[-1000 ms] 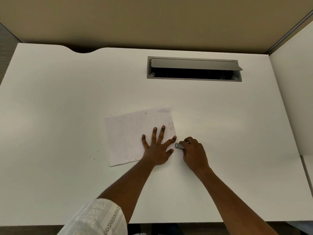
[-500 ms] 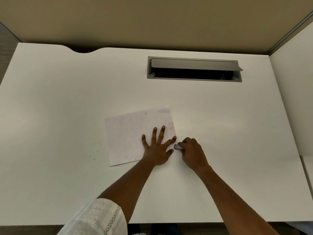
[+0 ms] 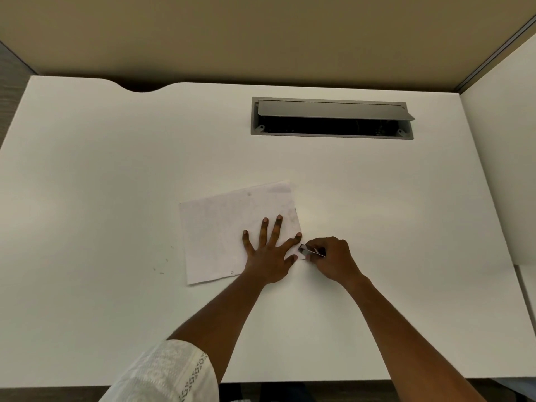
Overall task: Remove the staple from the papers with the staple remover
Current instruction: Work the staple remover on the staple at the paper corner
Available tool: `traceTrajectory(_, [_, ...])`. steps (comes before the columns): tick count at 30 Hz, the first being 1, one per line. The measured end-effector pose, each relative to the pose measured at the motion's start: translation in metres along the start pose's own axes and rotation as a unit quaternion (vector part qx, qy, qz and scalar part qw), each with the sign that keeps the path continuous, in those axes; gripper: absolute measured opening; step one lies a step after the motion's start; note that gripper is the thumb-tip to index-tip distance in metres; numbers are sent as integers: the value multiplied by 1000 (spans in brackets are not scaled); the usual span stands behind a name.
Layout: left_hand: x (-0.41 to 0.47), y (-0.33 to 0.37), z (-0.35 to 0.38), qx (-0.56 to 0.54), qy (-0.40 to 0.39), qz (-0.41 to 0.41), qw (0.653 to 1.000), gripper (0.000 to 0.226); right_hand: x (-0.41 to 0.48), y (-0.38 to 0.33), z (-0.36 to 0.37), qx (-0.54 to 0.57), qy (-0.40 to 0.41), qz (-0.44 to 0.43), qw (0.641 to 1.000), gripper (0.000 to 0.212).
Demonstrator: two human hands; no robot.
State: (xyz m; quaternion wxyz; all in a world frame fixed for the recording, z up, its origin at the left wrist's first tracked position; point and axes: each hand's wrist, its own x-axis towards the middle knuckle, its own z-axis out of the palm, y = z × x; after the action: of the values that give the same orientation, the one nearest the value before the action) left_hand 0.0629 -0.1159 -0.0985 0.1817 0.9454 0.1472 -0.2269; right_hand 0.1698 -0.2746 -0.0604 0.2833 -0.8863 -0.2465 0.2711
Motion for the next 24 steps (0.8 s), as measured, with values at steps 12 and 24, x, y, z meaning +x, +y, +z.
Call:
traceTrajectory(12, [3, -1, 1, -6, -16, 5, 1000, 62, -7, 9, 4, -109, 54, -80, 989, 27])
traceTrajectory(24, [3, -2, 6, -23, 5, 4, 1000, 58, -9, 12, 19, -117, 77, -105, 985, 27])
